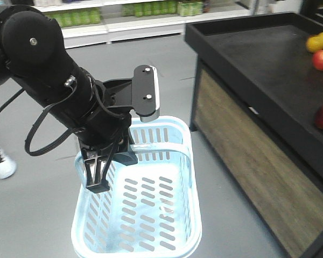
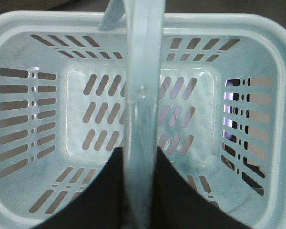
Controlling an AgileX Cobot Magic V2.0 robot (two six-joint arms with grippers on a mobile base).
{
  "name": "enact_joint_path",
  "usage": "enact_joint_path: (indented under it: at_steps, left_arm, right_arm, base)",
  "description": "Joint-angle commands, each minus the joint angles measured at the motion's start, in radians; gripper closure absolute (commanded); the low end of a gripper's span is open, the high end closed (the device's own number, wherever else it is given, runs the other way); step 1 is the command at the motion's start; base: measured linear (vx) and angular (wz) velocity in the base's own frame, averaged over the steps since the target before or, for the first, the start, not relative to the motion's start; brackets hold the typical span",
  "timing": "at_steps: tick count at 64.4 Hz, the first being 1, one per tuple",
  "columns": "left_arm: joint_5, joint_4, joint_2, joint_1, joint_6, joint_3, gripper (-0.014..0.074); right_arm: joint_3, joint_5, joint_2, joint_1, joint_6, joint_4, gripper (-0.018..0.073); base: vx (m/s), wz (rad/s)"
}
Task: Pick three apples into basket with both arms
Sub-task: 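Carry the basket in the left gripper while the base drives away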
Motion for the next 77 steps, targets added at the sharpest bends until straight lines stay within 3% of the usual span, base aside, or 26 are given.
enact_joint_path:
  at_steps: [1,46,77]
  left_arm:
    - [-0.010,-0.036,-0.048,-0.005,-0.007,-0.027,0.0603]
    - [-0.010,-0.036,-0.048,-0.005,-0.007,-0.027,0.0603]
    - [-0.010,-0.037,-0.048,-0.005,-0.007,-0.027,0.0603]
  right_arm:
    - [0.004,-0.074,-0.012,-0.005,-0.001,-0.009,0.0567]
    - [0.004,-0.074,-0.012,-0.005,-0.001,-0.009,0.0567]
    - [0.004,-0.074,-0.012,-0.005,-0.001,-0.009,0.0567]
  base:
    - [-0.19,0.53]
    - [-0.13,0.43]
    - [0.05,0.13]
